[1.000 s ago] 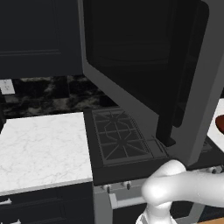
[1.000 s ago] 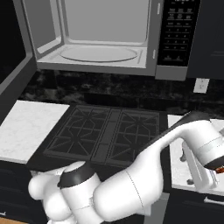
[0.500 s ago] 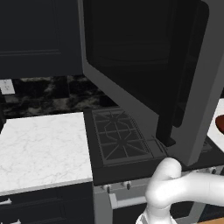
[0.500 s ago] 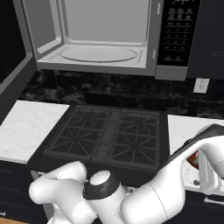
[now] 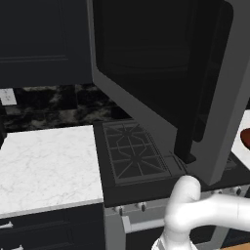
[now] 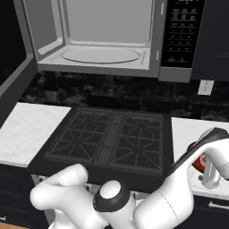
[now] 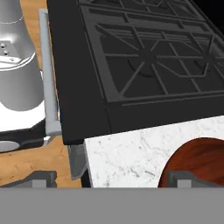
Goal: Open the microwave, place the bowl with waffle inside the microwave, then close the microwave door and turn it on.
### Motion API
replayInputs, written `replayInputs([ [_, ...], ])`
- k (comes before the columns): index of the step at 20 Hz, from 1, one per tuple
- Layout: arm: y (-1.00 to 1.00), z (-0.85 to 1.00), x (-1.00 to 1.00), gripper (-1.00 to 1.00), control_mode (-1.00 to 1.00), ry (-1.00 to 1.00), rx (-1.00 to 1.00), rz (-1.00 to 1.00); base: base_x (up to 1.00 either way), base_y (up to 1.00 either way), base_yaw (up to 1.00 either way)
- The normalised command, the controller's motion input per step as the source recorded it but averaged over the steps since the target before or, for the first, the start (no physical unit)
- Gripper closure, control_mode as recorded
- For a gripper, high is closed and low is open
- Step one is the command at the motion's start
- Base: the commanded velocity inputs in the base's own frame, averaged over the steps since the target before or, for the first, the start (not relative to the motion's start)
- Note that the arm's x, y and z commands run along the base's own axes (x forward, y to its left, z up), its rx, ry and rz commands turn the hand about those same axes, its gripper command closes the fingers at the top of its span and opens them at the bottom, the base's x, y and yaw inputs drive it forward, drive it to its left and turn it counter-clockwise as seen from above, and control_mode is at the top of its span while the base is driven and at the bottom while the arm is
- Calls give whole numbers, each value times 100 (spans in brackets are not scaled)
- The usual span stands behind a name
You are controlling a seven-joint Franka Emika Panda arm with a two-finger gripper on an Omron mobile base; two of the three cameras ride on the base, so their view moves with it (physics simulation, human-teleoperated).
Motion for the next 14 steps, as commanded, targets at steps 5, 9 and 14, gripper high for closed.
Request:
replayInputs([
  [5,-13,-45,4,-100,-100,0,-10,-14,0,0,0],
  [9,-12,-51,6,-100,-100,0,-13,-12,0,0,0],
  [14,-9,-38,29,-100,-100,0,-11,-11,0,0,0],
])
